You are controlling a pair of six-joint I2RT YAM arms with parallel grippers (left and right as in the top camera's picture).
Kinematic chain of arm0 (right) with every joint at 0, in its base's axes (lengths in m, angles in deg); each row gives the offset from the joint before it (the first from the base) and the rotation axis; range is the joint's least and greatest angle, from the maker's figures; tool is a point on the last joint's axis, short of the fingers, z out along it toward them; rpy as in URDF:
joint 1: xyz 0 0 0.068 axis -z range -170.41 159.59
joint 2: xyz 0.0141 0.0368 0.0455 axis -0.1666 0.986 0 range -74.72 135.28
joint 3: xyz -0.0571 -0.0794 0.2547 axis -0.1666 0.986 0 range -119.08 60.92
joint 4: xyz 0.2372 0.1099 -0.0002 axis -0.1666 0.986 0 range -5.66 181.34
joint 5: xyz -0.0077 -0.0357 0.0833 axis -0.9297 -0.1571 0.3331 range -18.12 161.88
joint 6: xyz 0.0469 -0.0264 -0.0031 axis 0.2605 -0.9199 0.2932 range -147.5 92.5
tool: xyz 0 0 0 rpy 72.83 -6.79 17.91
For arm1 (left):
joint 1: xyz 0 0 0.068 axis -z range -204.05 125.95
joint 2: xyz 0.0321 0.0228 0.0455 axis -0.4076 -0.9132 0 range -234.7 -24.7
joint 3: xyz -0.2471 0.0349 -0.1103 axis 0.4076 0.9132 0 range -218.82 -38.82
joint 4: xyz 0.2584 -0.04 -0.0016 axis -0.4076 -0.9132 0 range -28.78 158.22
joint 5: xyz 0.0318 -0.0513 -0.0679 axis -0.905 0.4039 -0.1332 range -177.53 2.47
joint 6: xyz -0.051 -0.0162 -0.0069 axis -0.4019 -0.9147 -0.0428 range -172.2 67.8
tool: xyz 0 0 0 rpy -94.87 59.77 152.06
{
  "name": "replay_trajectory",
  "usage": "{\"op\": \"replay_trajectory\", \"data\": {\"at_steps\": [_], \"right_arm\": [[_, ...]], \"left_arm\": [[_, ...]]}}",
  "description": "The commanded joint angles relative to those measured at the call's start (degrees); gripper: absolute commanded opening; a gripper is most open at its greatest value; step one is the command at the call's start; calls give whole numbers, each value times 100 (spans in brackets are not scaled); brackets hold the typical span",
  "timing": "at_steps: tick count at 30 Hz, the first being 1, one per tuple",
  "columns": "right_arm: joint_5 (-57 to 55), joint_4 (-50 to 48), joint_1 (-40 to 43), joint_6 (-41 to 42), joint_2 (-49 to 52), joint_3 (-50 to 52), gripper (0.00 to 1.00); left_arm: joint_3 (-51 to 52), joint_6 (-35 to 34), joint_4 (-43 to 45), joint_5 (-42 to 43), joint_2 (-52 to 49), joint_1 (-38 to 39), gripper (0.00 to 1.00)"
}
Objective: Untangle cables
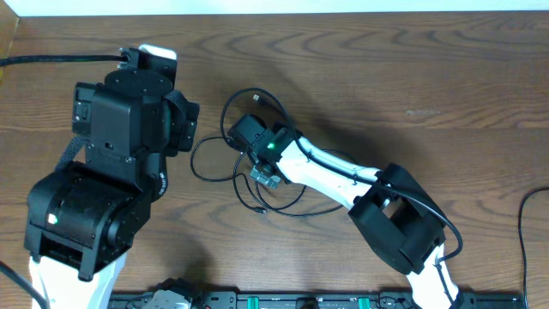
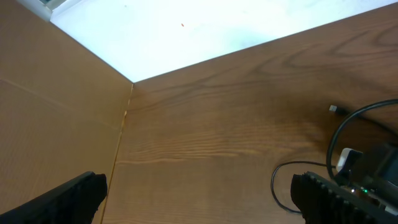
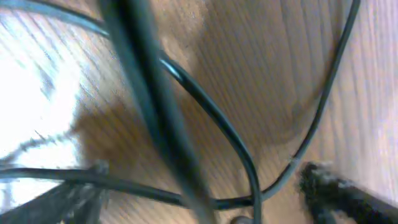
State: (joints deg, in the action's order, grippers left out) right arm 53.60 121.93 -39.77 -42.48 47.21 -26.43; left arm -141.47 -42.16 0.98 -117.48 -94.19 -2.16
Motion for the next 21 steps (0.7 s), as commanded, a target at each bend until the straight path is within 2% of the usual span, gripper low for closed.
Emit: {"op": "replay_trajectory", "data": {"at_steps": [1,3,5,7,8,15,21], "right_arm": [[-166,-50,131,-74,57,4,76],[-146,-72,199,-74,57,4,55],[-149,-66,278,-76,57,4,43],[-149,-55,367,-76,57,4,25],[-149,-55,415,-101,57,4,1],[-284,-33,619,127,-35,2,1],[-387,-164,850,562,-887,2,1]], "left_arm": [[17,-118,-44,-52,33,-24,100],[17,-118,-44,-52,33,-24,100],[17,-118,-55,-52,35,-24,100],[17,-120,-61,-52,39,-24,100],[17,-118,-61,-52,42,-24,100],[17,-118,-61,-52,68,-24,100],[17,-120,-61,-52,76,-24,100]]}}
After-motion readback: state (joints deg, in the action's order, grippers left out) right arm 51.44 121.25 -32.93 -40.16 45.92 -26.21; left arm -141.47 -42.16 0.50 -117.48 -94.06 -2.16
